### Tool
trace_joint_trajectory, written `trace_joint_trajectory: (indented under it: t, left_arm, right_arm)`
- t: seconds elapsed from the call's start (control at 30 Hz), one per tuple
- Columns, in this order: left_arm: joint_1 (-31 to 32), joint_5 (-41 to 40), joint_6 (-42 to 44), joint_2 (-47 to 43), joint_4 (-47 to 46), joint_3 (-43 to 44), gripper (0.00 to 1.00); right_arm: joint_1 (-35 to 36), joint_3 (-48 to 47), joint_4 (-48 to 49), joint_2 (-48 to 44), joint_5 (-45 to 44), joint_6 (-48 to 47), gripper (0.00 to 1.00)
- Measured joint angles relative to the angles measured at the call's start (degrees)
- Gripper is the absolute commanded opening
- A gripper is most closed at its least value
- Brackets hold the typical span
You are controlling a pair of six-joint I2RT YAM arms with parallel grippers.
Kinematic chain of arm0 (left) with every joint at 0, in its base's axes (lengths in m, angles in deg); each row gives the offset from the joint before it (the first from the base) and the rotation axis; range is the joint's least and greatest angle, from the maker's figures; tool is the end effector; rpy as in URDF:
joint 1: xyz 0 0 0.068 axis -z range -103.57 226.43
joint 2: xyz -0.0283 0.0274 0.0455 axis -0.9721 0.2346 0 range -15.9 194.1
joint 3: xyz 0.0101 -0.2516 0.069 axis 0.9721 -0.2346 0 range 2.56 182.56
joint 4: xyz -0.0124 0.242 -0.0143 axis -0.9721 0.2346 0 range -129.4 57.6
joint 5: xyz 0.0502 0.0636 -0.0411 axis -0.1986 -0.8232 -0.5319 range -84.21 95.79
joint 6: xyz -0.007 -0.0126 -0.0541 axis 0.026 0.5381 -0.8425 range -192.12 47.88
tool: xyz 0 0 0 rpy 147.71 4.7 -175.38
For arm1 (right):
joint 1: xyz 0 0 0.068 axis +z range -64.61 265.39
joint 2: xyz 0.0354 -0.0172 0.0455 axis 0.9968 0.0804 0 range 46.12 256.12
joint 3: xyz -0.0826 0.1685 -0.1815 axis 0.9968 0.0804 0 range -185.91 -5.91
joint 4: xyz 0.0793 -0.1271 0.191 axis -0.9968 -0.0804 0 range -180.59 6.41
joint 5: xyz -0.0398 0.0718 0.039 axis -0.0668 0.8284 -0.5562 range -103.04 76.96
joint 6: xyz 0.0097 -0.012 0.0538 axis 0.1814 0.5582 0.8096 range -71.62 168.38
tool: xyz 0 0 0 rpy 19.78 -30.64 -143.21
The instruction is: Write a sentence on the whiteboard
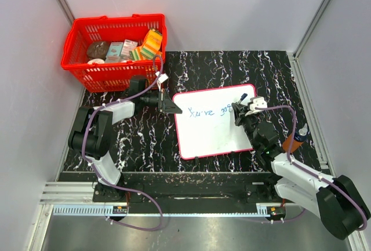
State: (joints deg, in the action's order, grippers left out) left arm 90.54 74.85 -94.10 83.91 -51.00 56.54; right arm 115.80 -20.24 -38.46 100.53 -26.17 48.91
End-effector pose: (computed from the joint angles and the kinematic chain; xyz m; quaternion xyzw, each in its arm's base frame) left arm 0.3162 -0.1166 0.1927 0.2145 0.7447 -0.5957 0.2112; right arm 0.1729 0.0913 0.2291 -0.0915 0.6700 0.1211 0.7267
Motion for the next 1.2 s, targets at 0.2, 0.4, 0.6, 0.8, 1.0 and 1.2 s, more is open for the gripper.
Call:
trace_joint_trajectory:
  t: [0.2,0.4,0.6,0.8,1.0,1.2]
  left_arm:
    - [0.00,-0.02,0.11,0.00,0.17,0.00,0.00]
    - [0.00,-0.02,0.15,0.00,0.39,0.00,0.00]
    - [0.04,-0.02,0.39,-0.09,0.52,0.07,0.00]
    - [0.20,-0.02,0.98,-0.31,1.22,0.33,0.00]
    - [0.48,-0.04,1.03,-0.33,1.38,0.33,0.00]
    - [0.55,-0.09,1.07,-0.35,1.57,0.33,0.00]
  right_arm:
    - [0.00,0.04,-0.87,-0.57,-2.32,0.00,0.00]
    - [0.00,-0.07,-0.87,-0.57,-3.76,0.00,0.00]
    - [-0.02,-0.15,-1.81,-2.58,-2.60,-0.04,0.00]
    - [-0.04,-0.11,-2.08,-12.31,-2.43,-1.09,0.00]
    - [-0.07,-0.11,-3.78,-13.00,-4.09,-2.43,0.00]
    - [-0.07,-0.11,-5.86,-11.39,-3.19,-2.25,0.00]
